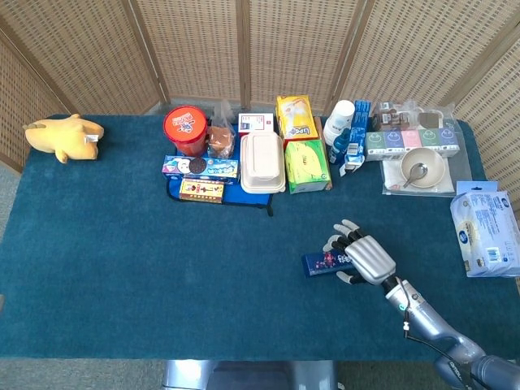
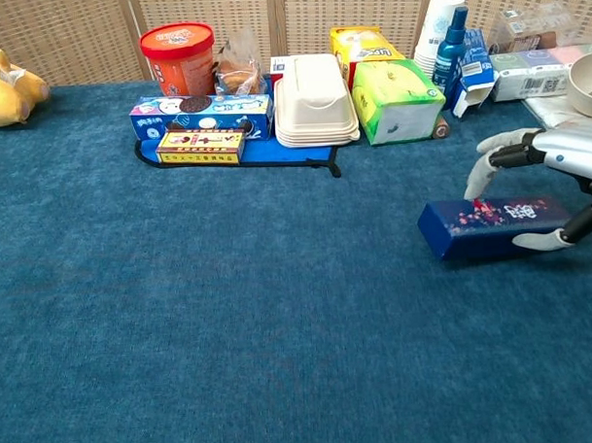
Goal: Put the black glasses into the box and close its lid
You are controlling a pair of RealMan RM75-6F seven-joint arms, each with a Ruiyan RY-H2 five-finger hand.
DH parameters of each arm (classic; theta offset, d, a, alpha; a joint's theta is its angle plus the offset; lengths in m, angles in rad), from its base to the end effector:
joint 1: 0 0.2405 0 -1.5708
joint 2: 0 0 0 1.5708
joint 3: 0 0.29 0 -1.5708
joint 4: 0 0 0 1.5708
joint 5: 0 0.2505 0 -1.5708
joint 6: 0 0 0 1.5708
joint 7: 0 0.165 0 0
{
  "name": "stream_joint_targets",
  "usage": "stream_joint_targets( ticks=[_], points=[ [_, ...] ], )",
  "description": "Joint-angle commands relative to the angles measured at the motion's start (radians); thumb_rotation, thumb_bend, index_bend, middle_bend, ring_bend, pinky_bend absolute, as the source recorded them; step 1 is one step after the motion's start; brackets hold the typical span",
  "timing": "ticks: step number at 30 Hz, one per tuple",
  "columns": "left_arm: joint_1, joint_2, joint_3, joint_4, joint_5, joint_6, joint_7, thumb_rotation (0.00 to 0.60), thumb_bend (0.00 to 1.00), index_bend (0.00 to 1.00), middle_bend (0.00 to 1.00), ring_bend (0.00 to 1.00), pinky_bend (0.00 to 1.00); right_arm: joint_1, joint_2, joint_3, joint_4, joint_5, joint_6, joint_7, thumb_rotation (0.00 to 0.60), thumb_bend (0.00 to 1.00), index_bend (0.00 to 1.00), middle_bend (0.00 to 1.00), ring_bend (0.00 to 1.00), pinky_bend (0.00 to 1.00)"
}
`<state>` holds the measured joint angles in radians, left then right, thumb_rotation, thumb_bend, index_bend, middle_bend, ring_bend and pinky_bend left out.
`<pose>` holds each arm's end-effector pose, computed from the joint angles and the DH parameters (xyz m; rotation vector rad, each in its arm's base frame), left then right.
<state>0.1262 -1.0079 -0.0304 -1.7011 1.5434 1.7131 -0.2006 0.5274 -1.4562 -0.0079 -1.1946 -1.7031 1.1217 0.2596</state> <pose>-0.3605 0.1257 0.1952 -1.1336 -0.9624 -1.0344 -0.2924 -0.3380 -0.0208 2.0003 -0.9269 1.0241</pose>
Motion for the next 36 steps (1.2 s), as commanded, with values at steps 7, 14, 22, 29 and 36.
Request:
stream_joint_targets(
  ticks=[7,14,22,29,36],
  points=[
    [-0.02,-0.006,-0.008,-0.015,-0.002,-0.024,0.02,0.6,0.3,0.26,0.34,0.21,0.25,0.001,0.048,0.005,-0.062,0.026,0.017,-0.049,0.6,0.27,0.11,0.15,0.01,0.07],
    [-0.031,-0.008,-0.013,-0.022,0.001,-0.032,0.027,0.6,0.3,0.26,0.34,0.21,0.25,-0.03,0.099,0.012,-0.129,0.055,0.062,-0.078,0.6,0.27,0.12,0.15,0.0,0.07],
    [-0.051,-0.015,-0.007,-0.03,-0.001,-0.071,0.135,0.6,0.3,0.26,0.33,0.2,0.23,-0.121,0.165,0.037,-0.223,0.148,0.156,-0.15,0.6,0.27,0.12,0.15,0.03,0.07],
    [-0.085,-0.04,-0.006,-0.053,0.002,-0.12,0.208,0.6,0.3,0.26,0.33,0.2,0.22,-0.237,0.214,0.041,-0.247,0.215,0.28,-0.199,0.6,0.28,0.13,0.15,0.1,0.09],
    [-0.095,-0.054,-0.007,-0.067,-0.003,-0.13,0.229,0.6,0.3,0.26,0.33,0.19,0.22,-0.335,0.239,0.031,-0.262,0.258,0.365,-0.228,0.6,0.28,0.16,0.17,0.11,0.1]
  ],
)
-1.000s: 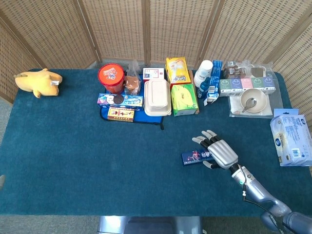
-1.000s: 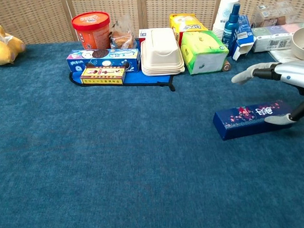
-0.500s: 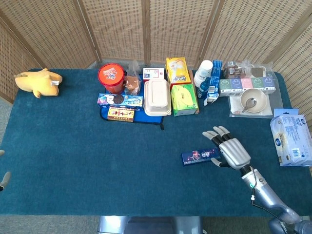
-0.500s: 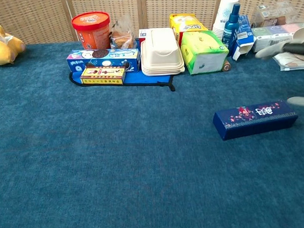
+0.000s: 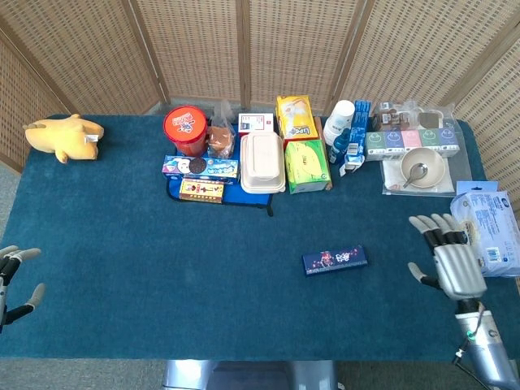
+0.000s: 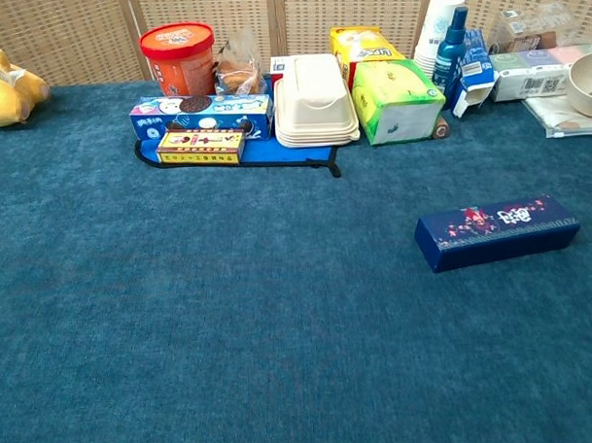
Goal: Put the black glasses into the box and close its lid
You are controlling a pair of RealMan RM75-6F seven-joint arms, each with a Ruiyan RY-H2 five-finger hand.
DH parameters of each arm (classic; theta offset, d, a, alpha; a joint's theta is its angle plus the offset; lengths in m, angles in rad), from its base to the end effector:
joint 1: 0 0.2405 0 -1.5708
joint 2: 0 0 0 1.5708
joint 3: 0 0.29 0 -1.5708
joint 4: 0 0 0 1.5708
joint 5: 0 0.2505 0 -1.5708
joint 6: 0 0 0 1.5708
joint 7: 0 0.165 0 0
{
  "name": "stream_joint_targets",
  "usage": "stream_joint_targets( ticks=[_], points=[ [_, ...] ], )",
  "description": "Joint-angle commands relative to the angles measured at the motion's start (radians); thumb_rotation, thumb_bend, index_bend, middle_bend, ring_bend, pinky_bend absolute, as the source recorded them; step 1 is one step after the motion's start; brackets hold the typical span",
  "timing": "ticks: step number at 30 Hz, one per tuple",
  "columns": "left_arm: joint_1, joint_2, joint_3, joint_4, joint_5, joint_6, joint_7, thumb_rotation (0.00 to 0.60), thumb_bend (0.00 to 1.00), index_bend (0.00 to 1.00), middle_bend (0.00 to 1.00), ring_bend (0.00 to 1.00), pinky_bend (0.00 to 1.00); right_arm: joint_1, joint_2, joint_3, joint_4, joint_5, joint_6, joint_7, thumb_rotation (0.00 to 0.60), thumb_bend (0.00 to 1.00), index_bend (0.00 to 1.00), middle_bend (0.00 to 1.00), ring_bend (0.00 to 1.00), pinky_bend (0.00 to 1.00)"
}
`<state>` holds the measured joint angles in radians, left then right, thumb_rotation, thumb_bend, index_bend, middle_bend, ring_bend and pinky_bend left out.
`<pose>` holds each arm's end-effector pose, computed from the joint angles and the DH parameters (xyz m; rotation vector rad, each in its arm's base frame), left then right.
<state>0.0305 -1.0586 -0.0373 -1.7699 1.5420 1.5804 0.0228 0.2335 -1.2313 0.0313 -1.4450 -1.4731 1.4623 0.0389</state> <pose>-0.3360 0.1638 0.1528 -1.2858 -0.9495 -0.9485 -0.3557 -0.2608 0.1094 1.4600 -0.8376 0.9669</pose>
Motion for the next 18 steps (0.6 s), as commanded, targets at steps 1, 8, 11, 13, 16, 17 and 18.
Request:
stream_joint_targets(
  ticks=[1,8,11,13,16,17,18],
  points=[
    [0.002,-0.005,0.002,0.005,-0.003,0.003,0.011,0.6,0.3,0.26,0.33,0.19,0.21,-0.056,0.018,-0.013,-0.017,0.033,0.034,-0.012,0.6,0.28,0.16,0.18,0.11,0.1],
    [0.025,-0.02,0.022,0.025,-0.001,0.025,0.03,0.6,0.3,0.26,0.33,0.19,0.21,-0.116,0.028,-0.04,-0.042,0.048,0.044,-0.024,0.6,0.28,0.18,0.18,0.1,0.1],
    [0.046,-0.028,0.033,0.037,-0.007,0.045,0.025,0.6,0.3,0.26,0.33,0.19,0.21,-0.147,0.025,-0.05,-0.036,0.053,0.061,-0.026,0.6,0.28,0.18,0.18,0.1,0.1],
    [0.057,-0.031,0.04,0.047,-0.01,0.053,0.017,0.6,0.3,0.26,0.33,0.19,0.21,-0.164,0.025,-0.05,-0.034,0.055,0.073,-0.025,0.6,0.28,0.19,0.18,0.1,0.09],
    [0.064,-0.031,0.043,0.053,-0.004,0.063,0.01,0.6,0.3,0.27,0.33,0.19,0.21,-0.182,0.032,-0.043,-0.037,0.056,0.092,-0.018,0.6,0.28,0.19,0.18,0.1,0.09],
    [0.063,-0.03,0.044,0.05,0.002,0.064,0.015,0.6,0.3,0.27,0.33,0.19,0.21,-0.185,0.032,-0.039,-0.036,0.055,0.097,-0.015,0.6,0.28,0.19,0.18,0.09,0.09],
    [0.061,-0.026,0.044,0.043,0.009,0.063,0.025,0.6,0.3,0.27,0.33,0.19,0.21,-0.187,0.03,-0.034,-0.033,0.05,0.102,-0.009,0.6,0.28,0.19,0.18,0.09,0.09]
  ],
)
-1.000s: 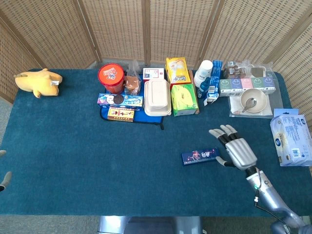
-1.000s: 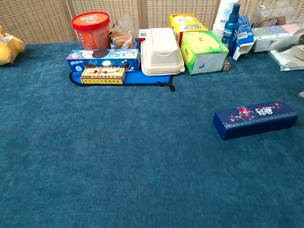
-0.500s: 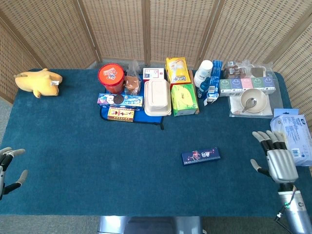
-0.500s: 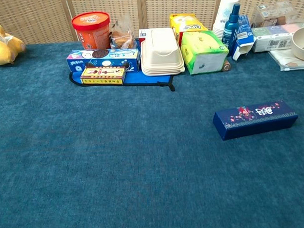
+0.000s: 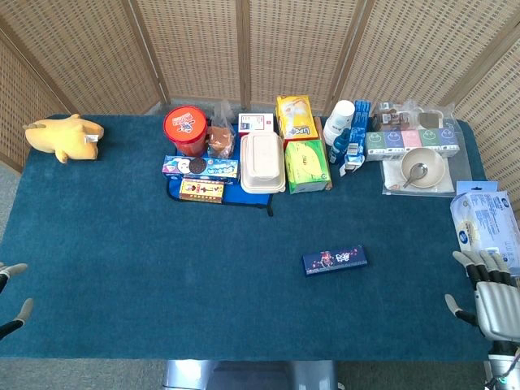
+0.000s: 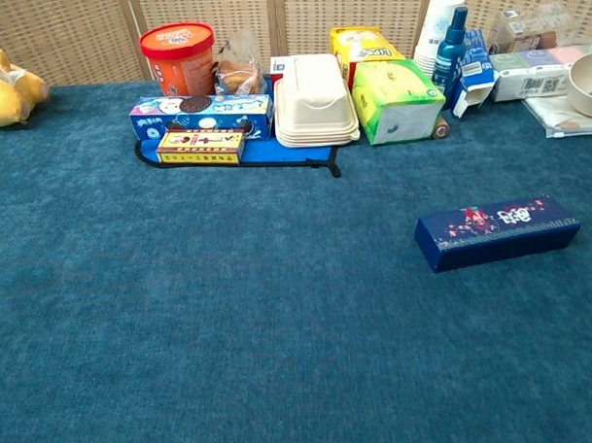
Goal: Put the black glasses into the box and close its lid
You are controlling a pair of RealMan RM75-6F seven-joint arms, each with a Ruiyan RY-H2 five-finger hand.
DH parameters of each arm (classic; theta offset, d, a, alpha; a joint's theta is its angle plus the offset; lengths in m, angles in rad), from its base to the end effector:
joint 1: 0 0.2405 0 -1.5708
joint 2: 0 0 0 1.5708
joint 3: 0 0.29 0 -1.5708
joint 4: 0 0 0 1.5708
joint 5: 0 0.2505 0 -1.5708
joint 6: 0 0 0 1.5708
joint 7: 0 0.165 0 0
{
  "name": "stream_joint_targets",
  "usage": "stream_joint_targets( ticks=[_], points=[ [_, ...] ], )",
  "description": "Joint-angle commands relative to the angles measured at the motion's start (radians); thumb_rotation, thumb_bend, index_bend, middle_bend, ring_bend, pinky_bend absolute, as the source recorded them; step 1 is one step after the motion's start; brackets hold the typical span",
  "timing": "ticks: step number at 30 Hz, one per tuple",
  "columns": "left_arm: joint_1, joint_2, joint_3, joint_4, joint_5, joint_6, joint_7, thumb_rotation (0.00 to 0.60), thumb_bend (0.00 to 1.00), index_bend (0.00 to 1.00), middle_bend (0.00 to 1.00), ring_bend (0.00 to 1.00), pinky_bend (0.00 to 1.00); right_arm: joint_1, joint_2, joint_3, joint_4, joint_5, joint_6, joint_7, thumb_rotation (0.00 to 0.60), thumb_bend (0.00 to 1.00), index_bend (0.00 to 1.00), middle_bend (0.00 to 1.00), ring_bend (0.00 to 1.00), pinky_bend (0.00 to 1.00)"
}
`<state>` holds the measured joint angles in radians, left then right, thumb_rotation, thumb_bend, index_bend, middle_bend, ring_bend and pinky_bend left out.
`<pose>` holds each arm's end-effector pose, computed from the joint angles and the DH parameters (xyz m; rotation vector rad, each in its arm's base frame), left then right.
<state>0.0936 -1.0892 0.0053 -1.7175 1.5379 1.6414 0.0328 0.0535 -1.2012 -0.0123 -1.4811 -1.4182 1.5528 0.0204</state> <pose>-0.3548 0.1306 0.1502 -1.2412 -0.9495 -0.8773 -0.3968 -0.1814 0.1273 1.2977 -0.9177 0.8216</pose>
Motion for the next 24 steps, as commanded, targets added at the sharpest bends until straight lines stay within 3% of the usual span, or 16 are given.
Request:
stream_joint_targets(
  ticks=[1,24],
  points=[
    [-0.003,0.006,0.002,-0.013,0.014,0.002,0.019,0.6,0.3,0.27,0.33,0.19,0.21,-0.008,-0.001,0.012,0.005,-0.006,0.013,0.012,0.6,0.28,0.19,0.18,0.09,0.09],
    [-0.01,0.057,-0.006,-0.086,0.031,0.004,0.055,0.6,0.3,0.27,0.33,0.19,0.19,-0.032,-0.048,0.056,0.061,-0.021,0.004,0.049,0.6,0.28,0.19,0.18,0.07,0.09]
  ],
)
